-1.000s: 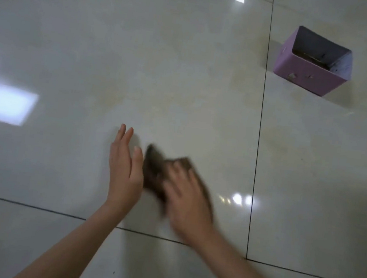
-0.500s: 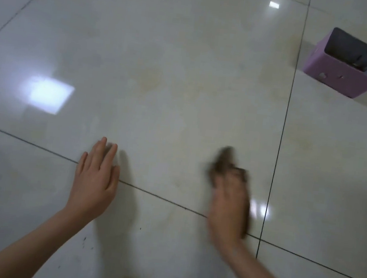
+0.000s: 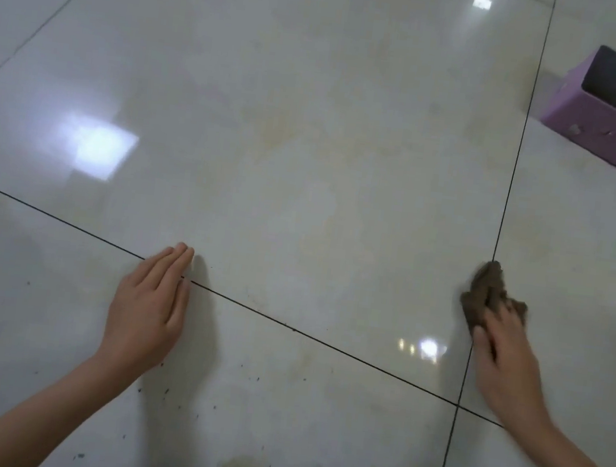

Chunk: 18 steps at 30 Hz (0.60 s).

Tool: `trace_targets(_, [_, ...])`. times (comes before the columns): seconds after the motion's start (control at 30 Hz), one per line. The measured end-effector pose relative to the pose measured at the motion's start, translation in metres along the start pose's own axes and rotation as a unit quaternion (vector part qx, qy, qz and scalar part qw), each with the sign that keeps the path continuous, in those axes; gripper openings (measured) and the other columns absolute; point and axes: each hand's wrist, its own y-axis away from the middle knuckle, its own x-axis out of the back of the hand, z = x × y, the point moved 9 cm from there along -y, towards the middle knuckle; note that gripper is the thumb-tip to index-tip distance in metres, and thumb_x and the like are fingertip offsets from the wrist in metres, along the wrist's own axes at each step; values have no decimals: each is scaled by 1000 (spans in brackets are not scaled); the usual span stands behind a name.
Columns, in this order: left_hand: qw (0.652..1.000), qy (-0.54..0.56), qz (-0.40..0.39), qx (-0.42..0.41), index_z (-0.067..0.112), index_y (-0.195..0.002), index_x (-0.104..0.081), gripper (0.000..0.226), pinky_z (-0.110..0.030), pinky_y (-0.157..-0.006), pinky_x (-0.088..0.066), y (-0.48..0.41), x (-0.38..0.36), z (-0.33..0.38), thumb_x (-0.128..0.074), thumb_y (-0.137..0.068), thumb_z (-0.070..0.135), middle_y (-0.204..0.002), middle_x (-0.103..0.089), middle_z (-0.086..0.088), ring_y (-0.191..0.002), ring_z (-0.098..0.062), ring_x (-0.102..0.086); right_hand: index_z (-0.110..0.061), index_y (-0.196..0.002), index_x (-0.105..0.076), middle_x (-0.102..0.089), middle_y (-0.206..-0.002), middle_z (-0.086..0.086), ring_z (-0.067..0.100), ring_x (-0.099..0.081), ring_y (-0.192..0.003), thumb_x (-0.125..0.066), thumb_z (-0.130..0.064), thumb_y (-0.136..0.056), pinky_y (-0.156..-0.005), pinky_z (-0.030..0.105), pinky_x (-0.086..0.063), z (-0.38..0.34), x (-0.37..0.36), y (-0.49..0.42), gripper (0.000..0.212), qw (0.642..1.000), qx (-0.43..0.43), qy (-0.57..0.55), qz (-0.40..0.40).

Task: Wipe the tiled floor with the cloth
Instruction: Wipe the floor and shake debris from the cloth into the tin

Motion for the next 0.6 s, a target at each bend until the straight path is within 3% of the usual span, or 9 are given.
trace_targets(0.07, [1000,14,18,-12,4,-133,-55,52,-38,-103,-33,2,-2,-2,-28,-95,27,-141,-52,-9,-131,-26,-46,7,-123,-55,-52,-132,26,42,-46,-125,-41,-4,-98,-106,43,-38,-23,-41,39,31,999,-28,-19,20])
trace_targets(0.13, [999,33,21,-24,5,-133,-55,50,-37,-104,-31,1,-2,-5,-30,-95,25,-142,-50,-7,-130,-25,-45,-3,-123,-54,-53,-126,17,34,-49,-120,-37,-11,-101,-100,18,-33,-104,-91,72,29,998,57,-3,17])
trace_targets(0.17, [998,51,15,-26,6,-134,-55,50,-35,-105,-30,1,-1,-7,-29,-95,26,-142,-51,-6,-130,-24,-45,-9,-127,-55,-53,-130,13,30,-47,-125,-34,-14,-102,-103,14,-28,-150,-112,82,33,996,89,-9,22])
trace_targets(0.27, [991,131,11,-16,4,-135,-52,53,-32,-107,-32,-7,13,-17,-28,-95,30,-136,-55,-9,-125,-27,-49,-6,-131,-58,-46,-146,16,34,-35,-140,-40,-4,-90,-116,44,-23,-268,-174,87,46,985,137,-99,-17])
trace_targets(0.3, [989,144,16,-12,4,-136,-50,53,-33,-107,-33,-10,20,-21,-28,-95,30,-136,-55,-10,-125,-27,-49,-5,-134,-55,-39,-151,14,32,-27,-144,-41,-2,-89,-119,48,-17,-299,-183,74,47,977,155,-135,-56])
trace_targets(0.37, [990,133,44,0,4,-138,-48,51,-36,-110,-31,-15,36,-38,-31,-94,26,-142,-49,-10,-129,-26,-44,-4,-138,-50,-33,-155,11,26,-21,-147,-40,2,-93,-121,43,-10,-340,-187,40,46,958,186,-173,-132])
trace_targets(0.43, [993,94,66,22,4,-139,-45,49,-39,-111,-26,-14,47,-65,-35,-94,20,-150,-39,-10,-135,-27,-36,-1,-134,-53,-42,-148,15,28,-33,-141,-41,8,-93,-119,39,-18,-342,-168,12,44,944,190,-218,-157])
trace_targets(0.5, [996,56,58,46,4,-140,-43,52,-44,-112,-24,-10,51,-93,-32,-94,23,-155,-30,-11,-140,-31,-29,-4,-131,-57,-49,-144,11,25,-39,-138,-43,5,-94,-118,33,-24,-310,-134,-8,41,945,181,-236,-134])
trace_targets(0.6, [997,0,27,66,1,-143,-40,63,-50,-114,-21,-2,50,-132,-23,-92,34,-157,-23,-16,-145,-32,-21,-22,-137,-51,-41,-147,-7,14,-34,-140,-38,-17,-99,-114,19,-18,-226,-98,-8,40,982,114,-130,-80])
